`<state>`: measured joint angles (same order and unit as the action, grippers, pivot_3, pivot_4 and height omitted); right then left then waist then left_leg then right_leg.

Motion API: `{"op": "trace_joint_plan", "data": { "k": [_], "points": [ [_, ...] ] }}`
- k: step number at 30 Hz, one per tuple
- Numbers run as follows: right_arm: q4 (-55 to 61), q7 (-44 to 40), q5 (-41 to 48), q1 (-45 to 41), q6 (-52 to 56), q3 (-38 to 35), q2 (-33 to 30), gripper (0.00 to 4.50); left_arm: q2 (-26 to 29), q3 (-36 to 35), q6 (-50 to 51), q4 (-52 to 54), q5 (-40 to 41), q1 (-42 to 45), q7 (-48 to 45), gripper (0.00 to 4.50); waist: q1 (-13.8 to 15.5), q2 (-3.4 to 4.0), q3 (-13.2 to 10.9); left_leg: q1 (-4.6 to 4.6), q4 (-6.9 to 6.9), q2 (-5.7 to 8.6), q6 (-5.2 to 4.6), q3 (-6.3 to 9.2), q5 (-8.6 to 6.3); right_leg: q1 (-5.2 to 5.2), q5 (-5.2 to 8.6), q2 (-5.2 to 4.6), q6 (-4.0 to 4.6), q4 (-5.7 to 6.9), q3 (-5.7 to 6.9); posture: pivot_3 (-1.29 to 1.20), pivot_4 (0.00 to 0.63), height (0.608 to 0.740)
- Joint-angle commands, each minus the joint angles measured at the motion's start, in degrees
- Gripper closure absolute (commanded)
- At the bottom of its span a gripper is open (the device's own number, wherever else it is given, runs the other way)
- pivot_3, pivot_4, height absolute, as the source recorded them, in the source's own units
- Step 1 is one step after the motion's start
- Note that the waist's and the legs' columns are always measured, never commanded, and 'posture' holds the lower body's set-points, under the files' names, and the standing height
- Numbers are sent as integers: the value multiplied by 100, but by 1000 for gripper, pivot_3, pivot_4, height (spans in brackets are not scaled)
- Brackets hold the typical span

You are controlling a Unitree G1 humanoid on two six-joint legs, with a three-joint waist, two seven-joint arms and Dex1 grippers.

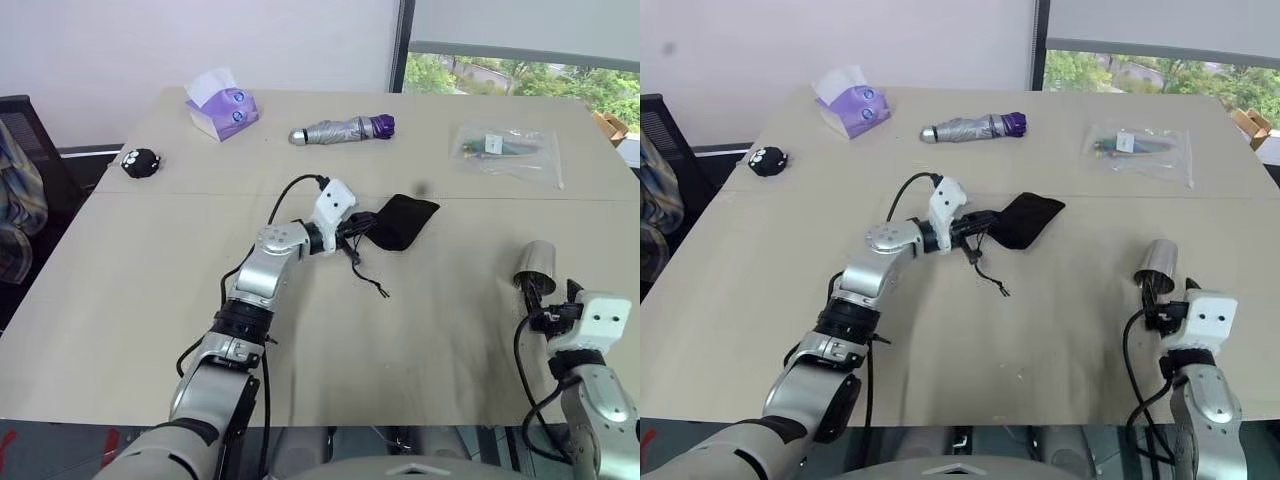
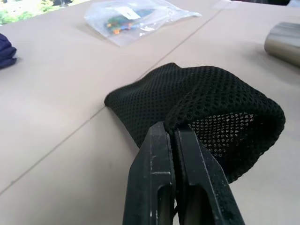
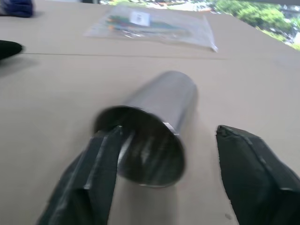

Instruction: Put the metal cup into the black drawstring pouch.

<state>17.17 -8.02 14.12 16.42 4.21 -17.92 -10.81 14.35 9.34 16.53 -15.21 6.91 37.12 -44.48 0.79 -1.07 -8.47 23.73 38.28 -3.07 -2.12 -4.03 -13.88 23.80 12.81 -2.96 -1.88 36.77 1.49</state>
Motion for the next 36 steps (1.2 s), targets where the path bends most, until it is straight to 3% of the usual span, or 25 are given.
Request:
{"op": "trace_joint_plan", "data": {
  "k": [1,4,5,16,22,36],
  "points": [
    [4,60,72,-11,-17,-237,-35,2993,-59,-59,374,498,115,161,158,4500,-5,1,0,0,-1,0,0,1,0,0,0,1,0,0,0,0,150,740],
    [-24,47,85,-9,-31,-276,-30,4326,-97,-86,562,619,180,179,203,4500,-9,1,0,-2,-2,-1,0,1,0,0,2,2,2,1,0,0,150,740],
    [-25,43,94,-10,-30,-283,-28,4426,-107,-91,608,641,193,187,215,4500,-9,1,0,-3,-1,-1,0,0,0,0,2,2,2,2,-1,0,150,740],
    [119,-234,408,-67,-167,-208,28,4426,-172,-69,801,472,349,307,172,4500,-8,1,0,-2,-1,0,0,0,0,0,2,2,3,2,-4,0,150,740],
    [993,-1367,1322,363,-265,338,27,4426,-231,-84,993,334,393,491,212,4500,-8,2,0,-2,-2,-1,0,4,0,0,1,5,-1,1,-2,0,150,740],
    [1966,-1711,1608,264,461,1500,-256,4426,-341,11,1169,319,389,573,273,4500,-8,1,-1,-2,0,0,0,4,0,-1,2,7,3,1,-5,0,150,740]
  ]
}}
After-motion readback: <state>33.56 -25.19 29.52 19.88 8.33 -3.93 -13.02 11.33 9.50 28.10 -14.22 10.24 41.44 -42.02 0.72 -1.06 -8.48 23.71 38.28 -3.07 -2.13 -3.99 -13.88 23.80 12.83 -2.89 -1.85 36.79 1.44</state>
